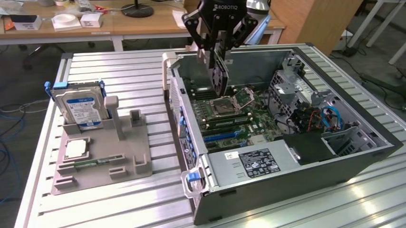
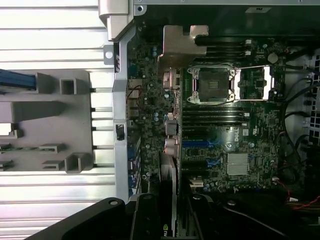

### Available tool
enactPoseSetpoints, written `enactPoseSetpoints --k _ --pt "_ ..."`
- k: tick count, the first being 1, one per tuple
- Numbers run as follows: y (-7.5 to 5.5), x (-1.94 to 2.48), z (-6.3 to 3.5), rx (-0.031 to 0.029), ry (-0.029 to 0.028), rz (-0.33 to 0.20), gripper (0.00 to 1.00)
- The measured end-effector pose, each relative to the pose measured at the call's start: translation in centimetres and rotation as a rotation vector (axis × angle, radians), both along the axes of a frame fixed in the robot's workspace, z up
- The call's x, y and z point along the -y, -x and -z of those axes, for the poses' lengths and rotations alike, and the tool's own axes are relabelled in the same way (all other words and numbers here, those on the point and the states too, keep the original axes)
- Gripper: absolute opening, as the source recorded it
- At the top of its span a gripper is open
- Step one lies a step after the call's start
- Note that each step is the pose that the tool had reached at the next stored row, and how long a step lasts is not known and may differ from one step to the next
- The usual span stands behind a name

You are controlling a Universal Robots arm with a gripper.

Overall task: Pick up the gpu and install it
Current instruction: 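Pick up the gpu and move the gpu toward the slot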

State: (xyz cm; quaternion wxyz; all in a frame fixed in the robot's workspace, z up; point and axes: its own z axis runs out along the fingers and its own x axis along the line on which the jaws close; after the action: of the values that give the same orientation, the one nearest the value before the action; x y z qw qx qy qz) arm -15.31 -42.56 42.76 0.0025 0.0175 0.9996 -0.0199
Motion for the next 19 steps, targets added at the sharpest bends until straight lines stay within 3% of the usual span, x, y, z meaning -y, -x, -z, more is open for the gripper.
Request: enactPoseSetpoints --k 2,4,5,19 --pt "-0.1 0.00 0.00 0.0000 0.0026 0.000 0.26" --pt "-0.3 0.00 0.00 0.0001 0.0109 0.000 0.26" --pt "-0.3 0.00 0.00 0.0000 0.0125 0.000 0.26" --pt "-1.4 0.00 0.00 0.0000 0.0128 0.000 0.26"
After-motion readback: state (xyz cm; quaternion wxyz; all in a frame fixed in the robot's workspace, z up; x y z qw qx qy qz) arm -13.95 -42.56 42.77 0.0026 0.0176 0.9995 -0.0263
